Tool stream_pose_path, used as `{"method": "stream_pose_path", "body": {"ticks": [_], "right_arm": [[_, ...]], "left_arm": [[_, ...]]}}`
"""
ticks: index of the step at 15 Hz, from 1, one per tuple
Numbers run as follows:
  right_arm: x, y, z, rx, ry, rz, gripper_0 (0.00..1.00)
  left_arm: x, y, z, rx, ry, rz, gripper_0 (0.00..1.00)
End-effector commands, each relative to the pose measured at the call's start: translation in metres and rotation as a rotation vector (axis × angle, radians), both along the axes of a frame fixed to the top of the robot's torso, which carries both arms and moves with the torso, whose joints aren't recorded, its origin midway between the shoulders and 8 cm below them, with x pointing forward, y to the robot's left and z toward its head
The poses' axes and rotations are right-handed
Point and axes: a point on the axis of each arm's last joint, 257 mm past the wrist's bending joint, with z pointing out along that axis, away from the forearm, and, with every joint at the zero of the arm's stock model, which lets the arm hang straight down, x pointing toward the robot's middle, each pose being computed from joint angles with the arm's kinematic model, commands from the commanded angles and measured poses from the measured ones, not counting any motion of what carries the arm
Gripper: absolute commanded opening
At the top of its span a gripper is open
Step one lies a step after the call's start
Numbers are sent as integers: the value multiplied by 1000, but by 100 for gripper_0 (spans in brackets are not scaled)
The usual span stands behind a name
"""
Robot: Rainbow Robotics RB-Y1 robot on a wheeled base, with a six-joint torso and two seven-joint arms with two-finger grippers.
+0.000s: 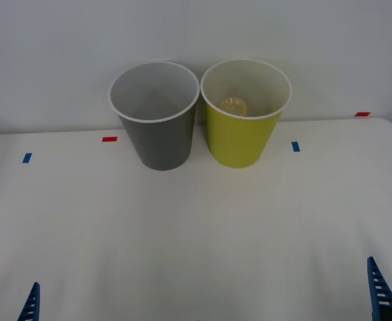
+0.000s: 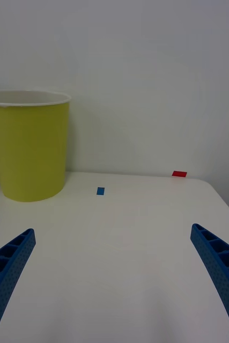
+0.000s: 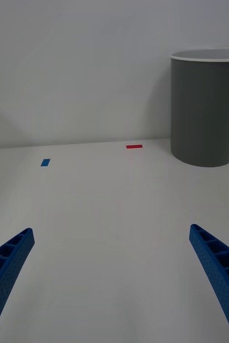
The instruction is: Put cans in the gray bin and PET bottles in the light green bin.
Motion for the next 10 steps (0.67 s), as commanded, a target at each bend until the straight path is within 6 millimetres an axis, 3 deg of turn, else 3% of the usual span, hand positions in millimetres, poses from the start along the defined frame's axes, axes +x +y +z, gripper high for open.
{"method": "stream_pose_path", "body": {"ticks": [1,10], "right_arm": [[0,0,0,-1,0,0,100],[0,0,0,-1,0,0,100]], "left_arm": [[0,0,0,0,0,0,100],[0,0,0,0,0,0,100]]}}
